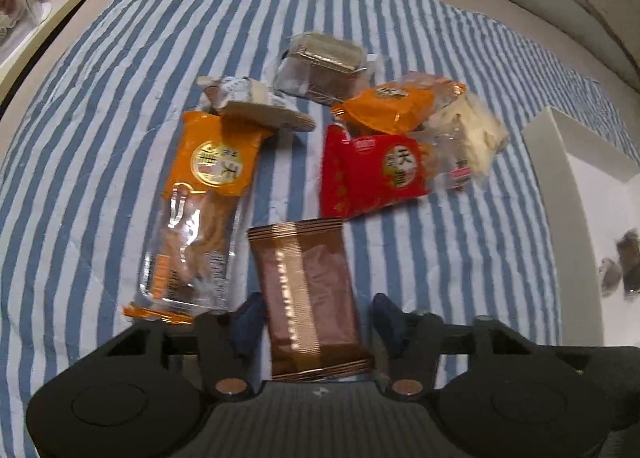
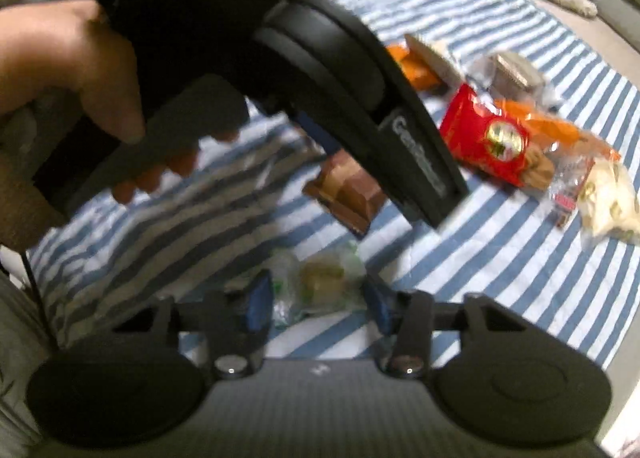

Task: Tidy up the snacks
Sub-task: 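Grasp a green-wrapped pastry with the right tool while the left tool grasps the brown chocolate pack, then carry both snacks into the white box and open both tools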

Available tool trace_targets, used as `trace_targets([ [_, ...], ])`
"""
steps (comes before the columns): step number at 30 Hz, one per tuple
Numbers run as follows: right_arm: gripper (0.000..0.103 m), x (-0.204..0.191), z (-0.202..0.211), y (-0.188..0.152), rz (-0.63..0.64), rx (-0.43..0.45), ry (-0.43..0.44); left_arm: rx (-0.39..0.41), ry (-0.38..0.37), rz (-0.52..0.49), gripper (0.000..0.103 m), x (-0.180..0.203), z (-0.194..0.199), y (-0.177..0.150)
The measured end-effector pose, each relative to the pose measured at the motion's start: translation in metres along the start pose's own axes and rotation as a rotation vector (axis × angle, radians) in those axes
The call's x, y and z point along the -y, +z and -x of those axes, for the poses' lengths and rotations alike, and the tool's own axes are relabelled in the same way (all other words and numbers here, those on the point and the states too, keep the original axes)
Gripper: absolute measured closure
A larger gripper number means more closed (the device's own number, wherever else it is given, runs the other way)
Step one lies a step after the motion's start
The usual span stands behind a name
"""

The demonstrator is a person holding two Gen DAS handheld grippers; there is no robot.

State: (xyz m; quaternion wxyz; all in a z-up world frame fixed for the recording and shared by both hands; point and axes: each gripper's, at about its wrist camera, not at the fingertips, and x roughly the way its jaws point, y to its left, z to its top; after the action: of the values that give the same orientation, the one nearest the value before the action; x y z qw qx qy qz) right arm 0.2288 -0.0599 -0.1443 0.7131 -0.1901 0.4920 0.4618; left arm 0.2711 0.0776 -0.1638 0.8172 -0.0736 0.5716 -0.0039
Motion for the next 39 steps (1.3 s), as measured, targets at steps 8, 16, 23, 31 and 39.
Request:
trace_targets([
  [8,0.063,-0.003,0.009,0.001,-0.053,-0.018,-0.025,0.019,0.019,-0.027,0.058,0.002,0.006,-0.004],
  [16,0.063,0.008,0.045,-0.01,-0.106,0.025,-0.033,0.1,0.0,-0.018,0.059,0.003,0.035,-0.009],
  [23,0.063,0.037,0.096,-0.022,-0.201,0.15,-0.078,0.183,-0.032,-0.029,0.059,0.015,0.063,-0.01],
  [31,0.063,0.068,0.146,-0.045,-0.328,0.287,-0.164,0.248,-0.053,-0.063,0.059,0.038,0.081,-0.009],
  [39,0.063,0.092,0.18,-0.065,-0.426,0.39,-0.237,0.3,-0.099,-0.103,0.059,0.069,0.094,-0.009],
])
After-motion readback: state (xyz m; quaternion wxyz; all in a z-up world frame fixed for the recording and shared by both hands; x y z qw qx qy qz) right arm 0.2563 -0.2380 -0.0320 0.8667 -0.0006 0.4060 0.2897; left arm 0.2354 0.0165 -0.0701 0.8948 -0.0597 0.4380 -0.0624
